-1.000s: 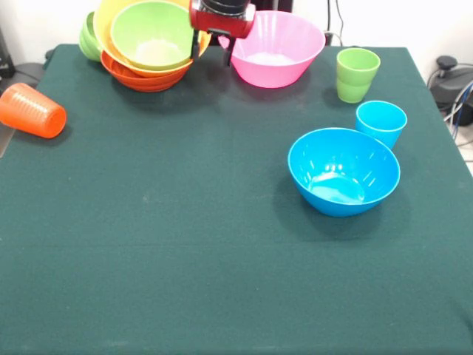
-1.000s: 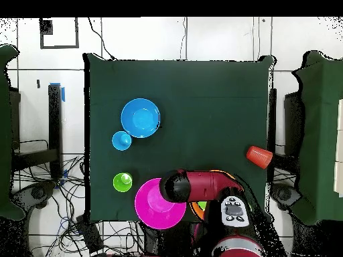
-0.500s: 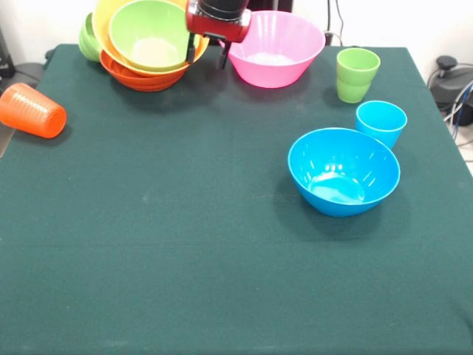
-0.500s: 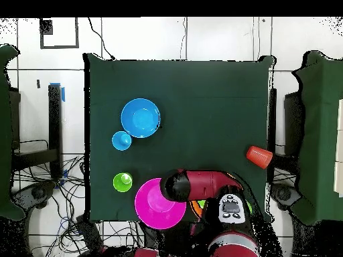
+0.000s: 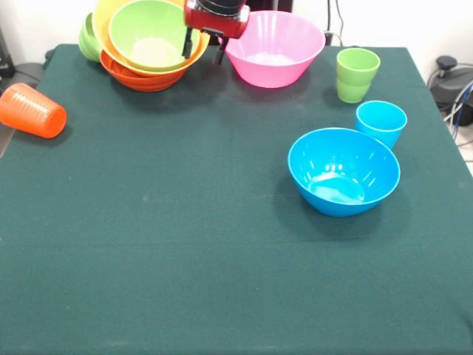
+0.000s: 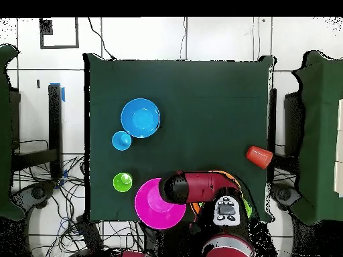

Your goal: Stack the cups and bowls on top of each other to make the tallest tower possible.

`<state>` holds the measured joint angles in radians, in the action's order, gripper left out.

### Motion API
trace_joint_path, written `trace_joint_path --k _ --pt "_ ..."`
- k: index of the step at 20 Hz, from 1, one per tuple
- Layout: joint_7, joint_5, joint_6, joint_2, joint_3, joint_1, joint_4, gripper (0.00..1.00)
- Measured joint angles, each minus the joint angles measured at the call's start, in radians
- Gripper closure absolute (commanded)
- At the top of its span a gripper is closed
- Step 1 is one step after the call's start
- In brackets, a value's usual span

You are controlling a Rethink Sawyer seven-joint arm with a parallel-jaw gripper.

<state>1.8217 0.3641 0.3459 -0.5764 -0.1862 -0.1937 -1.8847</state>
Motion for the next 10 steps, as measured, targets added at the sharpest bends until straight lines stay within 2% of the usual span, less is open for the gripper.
trace_joint_path --k 4,10 --pt "0.0 -0.001 0.0 -0.009 -0.019 0.035 0.0 0.0" --pt "0.0 -0.035 0.041 -0.029 -0.013 0.042 0.005 0.0"
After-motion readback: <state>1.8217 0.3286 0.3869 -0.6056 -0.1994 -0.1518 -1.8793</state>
